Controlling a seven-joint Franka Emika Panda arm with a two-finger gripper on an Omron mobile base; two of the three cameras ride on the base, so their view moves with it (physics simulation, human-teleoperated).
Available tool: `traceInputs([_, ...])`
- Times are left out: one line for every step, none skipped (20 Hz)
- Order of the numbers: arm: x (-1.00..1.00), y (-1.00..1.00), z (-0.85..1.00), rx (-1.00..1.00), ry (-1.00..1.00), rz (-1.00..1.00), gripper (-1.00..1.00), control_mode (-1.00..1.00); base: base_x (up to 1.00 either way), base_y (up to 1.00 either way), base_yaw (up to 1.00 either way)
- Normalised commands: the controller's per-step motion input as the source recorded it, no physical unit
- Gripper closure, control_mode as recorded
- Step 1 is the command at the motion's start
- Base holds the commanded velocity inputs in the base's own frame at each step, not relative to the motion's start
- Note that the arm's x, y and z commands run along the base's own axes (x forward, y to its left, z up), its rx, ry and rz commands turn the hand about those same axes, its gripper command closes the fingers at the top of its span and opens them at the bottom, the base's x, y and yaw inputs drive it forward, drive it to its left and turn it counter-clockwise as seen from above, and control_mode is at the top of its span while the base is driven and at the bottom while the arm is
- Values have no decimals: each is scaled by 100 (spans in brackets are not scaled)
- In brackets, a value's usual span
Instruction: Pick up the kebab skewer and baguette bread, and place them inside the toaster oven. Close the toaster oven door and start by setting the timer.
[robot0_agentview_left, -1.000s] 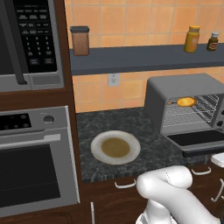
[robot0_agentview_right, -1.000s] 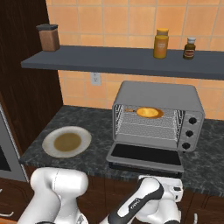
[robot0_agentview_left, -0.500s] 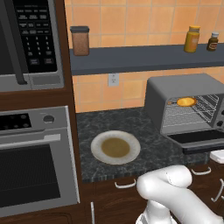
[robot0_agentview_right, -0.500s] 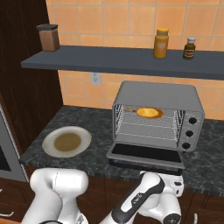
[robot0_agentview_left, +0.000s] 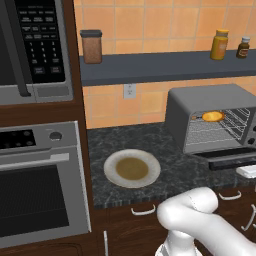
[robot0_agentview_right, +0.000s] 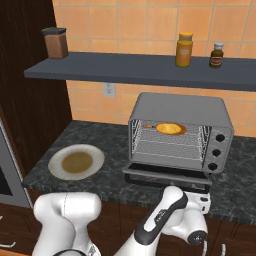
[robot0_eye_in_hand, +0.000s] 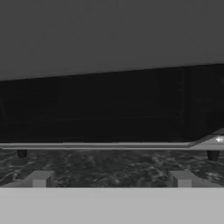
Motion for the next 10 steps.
traceInputs([31,1,20,0,0,0,-100,-100,0,0,0])
traceInputs([31,1,19,0,0,0,-100,-100,0,0,0])
traceInputs([31,1,21,0,0,0,-100,-100,0,0,0])
traceInputs([30,1,19,0,0,0,-100,-100,0,0,0])
traceInputs([31,1,19,0,0,0,-100,-100,0,0,0])
traceInputs([30,1,18,0,0,0,-100,-100,0,0,0])
traceInputs([28,1,18,0,0,0,-100,-100,0,0,0])
traceInputs([26,0,17,0,0,0,-100,-100,0,0,0])
traceInputs([26,1,16,0,0,0,-100,-100,0,0,0])
traceInputs([27,1,16,0,0,0,-100,-100,0,0,0])
